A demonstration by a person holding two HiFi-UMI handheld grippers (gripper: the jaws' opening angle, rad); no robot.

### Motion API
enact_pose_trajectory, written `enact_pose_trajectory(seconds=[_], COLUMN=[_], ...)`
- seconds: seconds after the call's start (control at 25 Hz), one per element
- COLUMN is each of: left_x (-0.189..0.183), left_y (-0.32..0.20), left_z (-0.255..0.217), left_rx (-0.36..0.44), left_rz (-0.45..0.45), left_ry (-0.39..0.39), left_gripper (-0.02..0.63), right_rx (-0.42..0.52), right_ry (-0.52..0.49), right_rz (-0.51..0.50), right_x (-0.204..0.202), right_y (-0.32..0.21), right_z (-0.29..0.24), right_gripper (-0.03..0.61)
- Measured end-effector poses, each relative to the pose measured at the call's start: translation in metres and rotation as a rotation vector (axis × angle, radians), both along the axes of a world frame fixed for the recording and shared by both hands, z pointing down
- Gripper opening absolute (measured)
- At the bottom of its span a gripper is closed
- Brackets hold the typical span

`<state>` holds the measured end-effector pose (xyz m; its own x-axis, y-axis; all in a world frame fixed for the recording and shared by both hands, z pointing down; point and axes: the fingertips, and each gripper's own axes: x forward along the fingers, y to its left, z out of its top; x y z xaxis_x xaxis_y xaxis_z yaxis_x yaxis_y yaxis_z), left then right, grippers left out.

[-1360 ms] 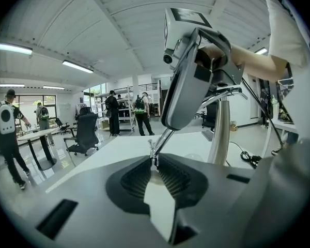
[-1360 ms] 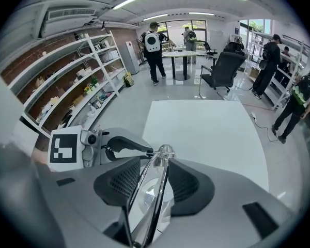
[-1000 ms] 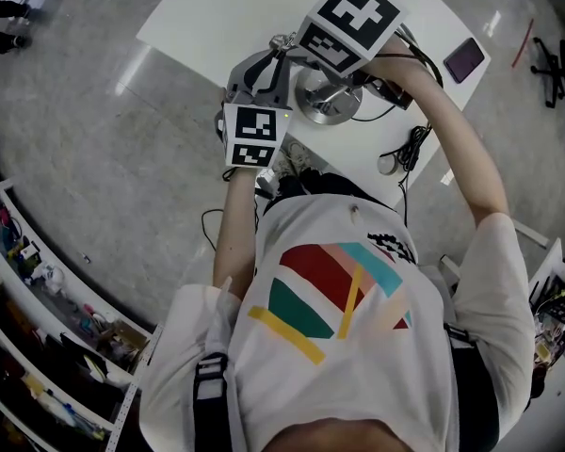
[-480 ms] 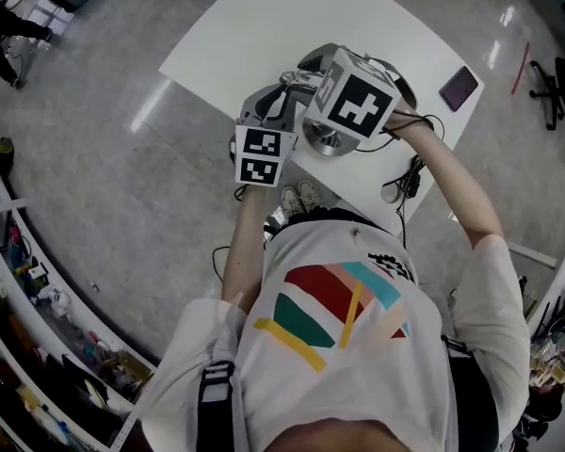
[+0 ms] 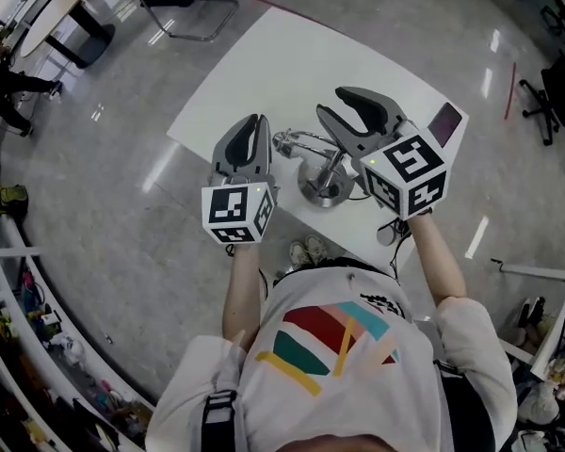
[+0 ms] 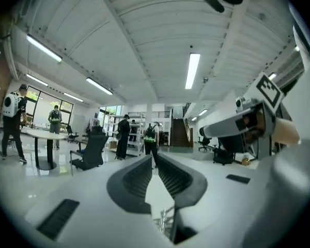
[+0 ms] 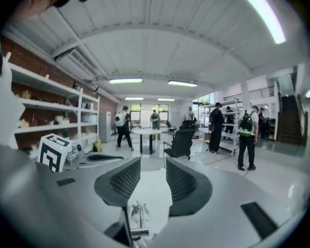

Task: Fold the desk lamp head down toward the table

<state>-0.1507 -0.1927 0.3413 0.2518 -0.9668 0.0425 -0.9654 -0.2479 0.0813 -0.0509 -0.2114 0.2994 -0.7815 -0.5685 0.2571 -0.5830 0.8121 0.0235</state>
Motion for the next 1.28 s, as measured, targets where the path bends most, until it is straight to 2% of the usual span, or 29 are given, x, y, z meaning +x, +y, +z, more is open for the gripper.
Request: enact_pose_trajectory(seconds=[0.12,0.24,0.32,0.4,0.76,1.08,1.28], left_x=[0.01,0.031,0.046,0.058,0.092,0.09,0.073], left_y=[0.009,0.023,0.027,0.023,0.02,0.021,0.02], left_z=[-0.053,-0.093,-0.109,-0.114,-0.096,-0.092,-0.097], left_rx=[0.105,0.195,0.233,0.248,0.195,0.183,0.187], left_rz=[0.015,0.036,0.045,0.063,0.11,0.104,0.092], left_ry=[0.034,-0.004,-0.049,-0.063,-0.047,0.008,0.011], left_gripper=[0.084,0.084,0.083,0.069,0.069,0.069,0.069], right_rx=[-0.038,-0.026,0.007,0.04,0.115,0.116,0.102], right_ry=[-0.219,-0.304,-0.282,-0.252,-0.219,-0.216,-0.212], right_rz=[0.075,0.108,0.142,0.168,0.209,0.174,0.179], right_x=[0.021,0.038,0.048,0.055,0.075,0.067,0.059], right_y=[0.008,0.022,0.025,0.023,0.025,0.026,0.023], right_z=[-0.021,-0.03,-0.03,-0.032,-0.036,-0.033,-0.033], right_gripper=[0.158,0.158,0.158,0.158,0.157,0.158,0.156])
